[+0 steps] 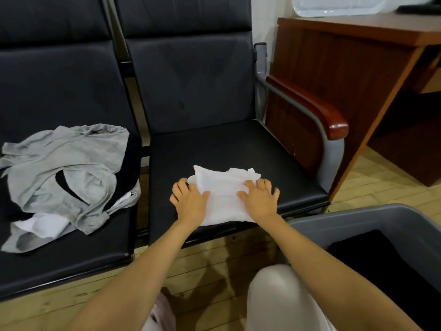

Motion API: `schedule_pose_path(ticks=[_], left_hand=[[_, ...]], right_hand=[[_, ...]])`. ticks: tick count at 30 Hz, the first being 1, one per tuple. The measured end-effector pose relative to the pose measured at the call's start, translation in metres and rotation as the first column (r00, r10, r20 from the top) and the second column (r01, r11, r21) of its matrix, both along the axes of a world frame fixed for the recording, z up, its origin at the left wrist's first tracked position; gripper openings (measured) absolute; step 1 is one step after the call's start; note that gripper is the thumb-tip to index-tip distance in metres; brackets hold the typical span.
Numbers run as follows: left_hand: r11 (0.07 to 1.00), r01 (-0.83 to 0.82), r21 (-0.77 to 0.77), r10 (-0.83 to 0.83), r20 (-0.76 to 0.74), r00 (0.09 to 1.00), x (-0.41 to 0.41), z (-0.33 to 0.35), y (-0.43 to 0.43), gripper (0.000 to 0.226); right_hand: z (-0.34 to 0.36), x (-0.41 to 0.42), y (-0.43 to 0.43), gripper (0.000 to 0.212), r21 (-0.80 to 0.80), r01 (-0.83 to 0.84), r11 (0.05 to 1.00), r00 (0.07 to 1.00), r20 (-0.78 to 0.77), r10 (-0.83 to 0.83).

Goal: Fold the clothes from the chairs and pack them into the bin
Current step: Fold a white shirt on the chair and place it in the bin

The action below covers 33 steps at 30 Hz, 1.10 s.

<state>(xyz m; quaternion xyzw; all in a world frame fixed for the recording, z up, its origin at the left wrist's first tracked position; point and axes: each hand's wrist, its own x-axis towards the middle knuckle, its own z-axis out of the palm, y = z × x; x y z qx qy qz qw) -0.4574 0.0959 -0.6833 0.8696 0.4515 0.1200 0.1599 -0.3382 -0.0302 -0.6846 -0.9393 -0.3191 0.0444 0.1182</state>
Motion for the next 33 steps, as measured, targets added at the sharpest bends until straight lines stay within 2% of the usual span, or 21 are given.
schedule_pose_path(ticks=[2, 4, 5, 7, 9, 10, 12, 13, 14, 15, 17, 22, 25, 28, 31, 33], left_hand=[[0.989, 0.136, -0.062, -0.129, 0.100, 0.987, 0.003, 0.009, -0.017, 0.039], [0.944, 0.276, -0.183, -0.230, 0.237, 0.944, 0.008, 0.019, -0.039, 0.027], [0.916, 0.343, -0.207, -0.276, 0.296, 0.915, 0.012, 0.025, -0.051, 0.029], [0.850, 0.452, -0.270, -0.352, 0.348, 0.869, 0.030, 0.035, -0.082, 0.046], [0.788, 0.477, -0.388, -0.362, 0.335, 0.870, 0.059, 0.043, -0.119, 0.055], [0.756, 0.438, -0.487, -0.325, 0.301, 0.896, 0.076, 0.046, -0.141, 0.059], [0.740, 0.401, -0.540, -0.340, 0.214, 0.916, 0.107, 0.041, -0.174, 0.086], [0.719, 0.465, -0.517, -0.455, 0.156, 0.877, 0.121, 0.033, -0.190, 0.088], [0.659, 0.555, -0.507, -0.582, 0.123, 0.804, 0.135, 0.024, -0.204, 0.076], [0.589, 0.657, -0.471, -0.715, 0.075, 0.695, 0.148, 0.013, -0.218, 0.057], [0.478, 0.771, -0.420, -0.854, -0.017, 0.521, 0.178, -0.011, -0.242, 0.046], [0.322, 0.810, -0.490, -0.946, -0.139, 0.291, 0.237, -0.066, -0.304, 0.055], [0.254, 0.821, -0.511, -0.967, -0.155, 0.203, 0.262, -0.093, -0.327, 0.061], [0.221, 0.817, -0.533, -0.975, -0.145, 0.169, 0.291, -0.112, -0.341, 0.063], [0.236, 0.834, -0.499, -0.971, -0.091, 0.220, 0.319, -0.123, -0.351, 0.061], [0.283, 0.857, -0.430, -0.959, -0.146, 0.243, 0.332, -0.131, -0.356, 0.063]], right_hand=[[0.000, -0.004, -0.021, 0.041, 0.057, 0.030, 0.998, 0.999, 0.015, -0.031], [-0.001, -0.002, -0.047, 0.041, 0.140, 0.084, 0.987, 0.994, -0.086, -0.072], [-0.002, 0.000, -0.062, 0.041, 0.172, 0.120, 0.978, 0.988, -0.121, -0.099], [-0.005, 0.009, -0.095, 0.040, 0.216, 0.192, 0.957, 0.977, -0.137, -0.165], [-0.009, 0.021, -0.134, 0.040, 0.275, 0.260, 0.926, 0.962, -0.151, -0.226], [-0.011, 0.028, -0.155, 0.040, 0.296, 0.294, 0.909, 0.953, -0.160, -0.257], [-0.016, 0.042, -0.199, 0.040, 0.304, 0.368, 0.879, 0.928, -0.179, -0.327], [-0.020, 0.049, -0.221, 0.041, 0.294, 0.409, 0.864, 0.911, -0.186, -0.368], [-0.024, 0.055, -0.243, 0.041, 0.278, 0.451, 0.848, 0.891, -0.195, -0.410], [-0.029, 0.059, -0.263, 0.042, 0.255, 0.495, 0.831, 0.867, -0.209, -0.453], [-0.042, 0.068, -0.301, 0.043, 0.199, 0.573, 0.795, 0.813, -0.254, -0.523], [-0.090, 0.086, -0.365, 0.044, 0.084, 0.687, 0.722, 0.702, -0.337, -0.628], [-0.117, 0.096, -0.384, 0.044, 0.019, 0.745, 0.667, 0.620, -0.391, -0.680], [-0.136, 0.112, -0.394, 0.043, 0.034, 0.802, 0.597, 0.551, -0.430, -0.716], [-0.149, 0.129, -0.398, 0.042, 0.115, 0.844, 0.524, 0.514, -0.453, -0.728], [-0.161, 0.139, -0.401, 0.044, 0.100, 0.855, 0.510, 0.487, -0.494, -0.720]])
